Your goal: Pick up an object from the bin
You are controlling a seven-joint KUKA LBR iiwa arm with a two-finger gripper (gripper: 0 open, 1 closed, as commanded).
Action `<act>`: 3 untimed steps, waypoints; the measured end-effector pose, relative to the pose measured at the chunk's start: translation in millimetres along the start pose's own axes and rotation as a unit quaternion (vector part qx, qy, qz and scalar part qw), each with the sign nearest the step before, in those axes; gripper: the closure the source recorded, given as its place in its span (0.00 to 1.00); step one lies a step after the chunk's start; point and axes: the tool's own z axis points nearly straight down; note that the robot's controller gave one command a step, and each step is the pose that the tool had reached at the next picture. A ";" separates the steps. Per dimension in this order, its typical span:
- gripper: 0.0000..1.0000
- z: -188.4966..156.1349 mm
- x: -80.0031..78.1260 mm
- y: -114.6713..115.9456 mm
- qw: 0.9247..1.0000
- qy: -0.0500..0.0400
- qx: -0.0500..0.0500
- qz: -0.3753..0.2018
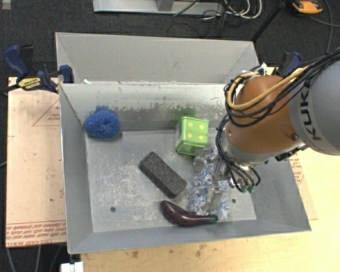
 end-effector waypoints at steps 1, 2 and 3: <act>0.00 -4.1 -1.7 -0.1 1.000 -0.004 0.000 0.000; 0.00 39.3 -2.5 -9.9 1.000 -0.008 0.000 0.019; 0.00 75.2 2.1 -24.0 1.000 -0.002 0.000 0.026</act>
Offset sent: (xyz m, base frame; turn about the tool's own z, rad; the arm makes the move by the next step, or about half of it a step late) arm -0.0007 -0.0165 -0.0655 0.0605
